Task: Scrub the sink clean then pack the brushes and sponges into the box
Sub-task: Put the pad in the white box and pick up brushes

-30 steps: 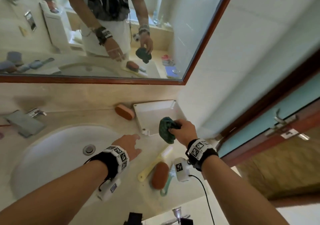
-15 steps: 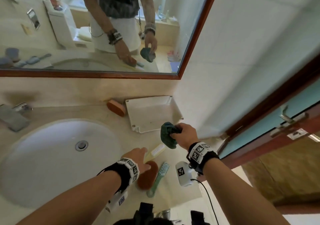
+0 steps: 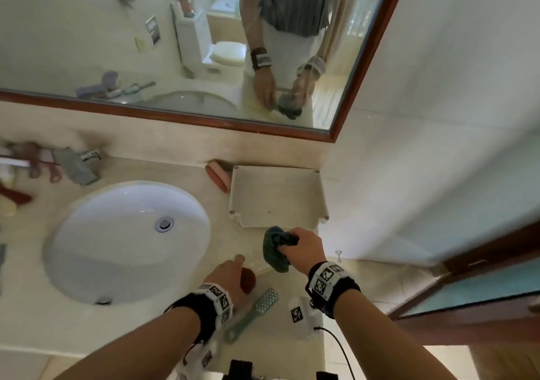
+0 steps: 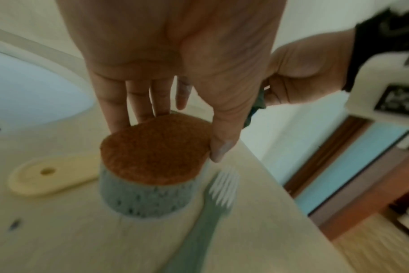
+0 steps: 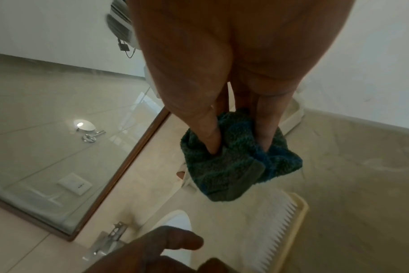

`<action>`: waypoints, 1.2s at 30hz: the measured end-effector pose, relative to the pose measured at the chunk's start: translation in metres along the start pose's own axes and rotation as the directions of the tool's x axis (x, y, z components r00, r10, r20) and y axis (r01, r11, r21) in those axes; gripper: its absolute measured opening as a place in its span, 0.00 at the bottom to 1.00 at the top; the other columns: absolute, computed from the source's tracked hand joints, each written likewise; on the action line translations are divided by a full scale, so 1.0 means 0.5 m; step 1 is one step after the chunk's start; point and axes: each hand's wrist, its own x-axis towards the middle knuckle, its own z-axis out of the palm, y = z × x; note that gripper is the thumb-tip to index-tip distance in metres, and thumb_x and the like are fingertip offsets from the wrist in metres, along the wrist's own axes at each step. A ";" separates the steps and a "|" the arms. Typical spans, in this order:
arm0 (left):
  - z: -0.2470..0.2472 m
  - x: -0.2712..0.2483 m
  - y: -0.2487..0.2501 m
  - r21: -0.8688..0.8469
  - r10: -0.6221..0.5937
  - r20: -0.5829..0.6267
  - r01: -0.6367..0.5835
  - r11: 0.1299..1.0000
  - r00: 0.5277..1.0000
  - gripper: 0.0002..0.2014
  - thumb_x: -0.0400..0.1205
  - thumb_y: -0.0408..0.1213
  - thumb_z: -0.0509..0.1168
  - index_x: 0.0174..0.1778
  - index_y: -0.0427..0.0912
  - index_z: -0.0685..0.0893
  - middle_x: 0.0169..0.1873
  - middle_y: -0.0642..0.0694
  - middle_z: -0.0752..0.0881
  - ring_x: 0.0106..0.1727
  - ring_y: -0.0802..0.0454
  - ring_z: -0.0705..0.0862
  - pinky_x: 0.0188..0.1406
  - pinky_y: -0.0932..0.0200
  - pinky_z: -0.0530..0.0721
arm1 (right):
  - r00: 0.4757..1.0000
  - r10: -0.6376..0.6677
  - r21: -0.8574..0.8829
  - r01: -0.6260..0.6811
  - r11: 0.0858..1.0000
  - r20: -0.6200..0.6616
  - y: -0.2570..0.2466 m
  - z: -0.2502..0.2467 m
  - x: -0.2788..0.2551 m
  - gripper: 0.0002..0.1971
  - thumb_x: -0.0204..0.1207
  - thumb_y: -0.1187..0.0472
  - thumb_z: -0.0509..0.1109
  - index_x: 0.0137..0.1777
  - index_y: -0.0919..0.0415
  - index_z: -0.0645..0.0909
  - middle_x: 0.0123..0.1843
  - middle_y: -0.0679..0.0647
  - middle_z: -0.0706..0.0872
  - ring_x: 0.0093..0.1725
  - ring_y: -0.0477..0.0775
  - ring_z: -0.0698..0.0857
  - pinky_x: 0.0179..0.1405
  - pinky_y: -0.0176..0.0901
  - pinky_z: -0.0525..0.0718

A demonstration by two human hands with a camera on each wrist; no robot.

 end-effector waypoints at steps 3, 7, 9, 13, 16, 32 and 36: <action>-0.081 0.013 0.016 -0.033 0.011 -0.094 -0.014 0.999 0.995 0.24 0.75 0.58 0.63 0.62 0.51 0.71 0.53 0.47 0.83 0.54 0.45 0.84 0.51 0.53 0.82 | 0.998 -0.036 0.099 0.041 0.994 -0.045 -0.032 -0.023 0.023 0.11 0.70 0.59 0.77 0.52 0.56 0.86 0.46 0.52 0.88 0.46 0.52 0.85 0.51 0.44 0.84; -0.208 0.051 0.031 -0.073 -0.006 -0.257 -0.013 0.997 0.966 0.24 0.72 0.61 0.66 0.57 0.51 0.75 0.51 0.49 0.85 0.49 0.48 0.83 0.47 0.57 0.80 | 0.991 -0.106 0.134 0.116 0.984 -0.076 -0.090 -0.059 0.063 0.09 0.68 0.60 0.76 0.47 0.54 0.84 0.43 0.53 0.89 0.46 0.55 0.87 0.51 0.54 0.87; -0.269 0.076 0.033 -0.077 -0.012 -0.306 -0.012 0.997 0.952 0.34 0.69 0.59 0.71 0.68 0.49 0.73 0.56 0.46 0.85 0.54 0.46 0.84 0.47 0.58 0.79 | 0.988 -0.119 0.129 0.131 0.983 -0.096 -0.117 -0.084 0.084 0.09 0.68 0.61 0.75 0.48 0.55 0.84 0.43 0.54 0.89 0.45 0.55 0.87 0.51 0.54 0.88; -0.360 0.120 0.043 -0.123 -0.018 -0.345 -0.026 0.992 0.938 0.35 0.67 0.62 0.72 0.67 0.52 0.73 0.61 0.44 0.80 0.57 0.43 0.83 0.53 0.53 0.82 | 0.984 -0.093 0.091 0.108 0.990 -0.152 -0.157 -0.135 0.110 0.11 0.70 0.62 0.74 0.53 0.56 0.85 0.44 0.51 0.88 0.46 0.51 0.86 0.52 0.46 0.87; -0.394 0.165 0.052 -0.184 -0.029 -0.320 -0.032 0.982 0.947 0.42 0.54 0.72 0.67 0.64 0.58 0.73 0.62 0.44 0.78 0.60 0.42 0.81 0.59 0.46 0.84 | 0.980 -0.064 0.077 0.079 0.994 -0.189 -0.185 -0.163 0.131 0.09 0.71 0.61 0.74 0.51 0.54 0.85 0.41 0.47 0.85 0.44 0.48 0.85 0.51 0.43 0.87; -0.359 0.360 0.105 0.210 -0.057 -0.239 0.109 0.972 0.969 0.24 0.77 0.63 0.61 0.64 0.52 0.74 0.63 0.47 0.79 0.72 0.39 0.73 0.73 0.18 0.39 | 0.964 0.249 0.061 -0.245 0.968 -0.090 -0.141 -0.034 0.345 0.08 0.69 0.58 0.74 0.48 0.50 0.85 0.43 0.51 0.89 0.46 0.54 0.89 0.48 0.48 0.90; -0.327 0.402 0.101 0.256 0.016 -0.238 0.046 0.966 0.971 0.31 0.79 0.63 0.63 0.73 0.48 0.69 0.70 0.43 0.73 0.69 0.44 0.76 0.74 0.33 0.63 | 0.963 0.238 -0.010 -0.241 0.971 -0.125 -0.105 0.015 0.394 0.10 0.73 0.58 0.72 0.54 0.56 0.86 0.49 0.53 0.90 0.51 0.55 0.88 0.48 0.39 0.82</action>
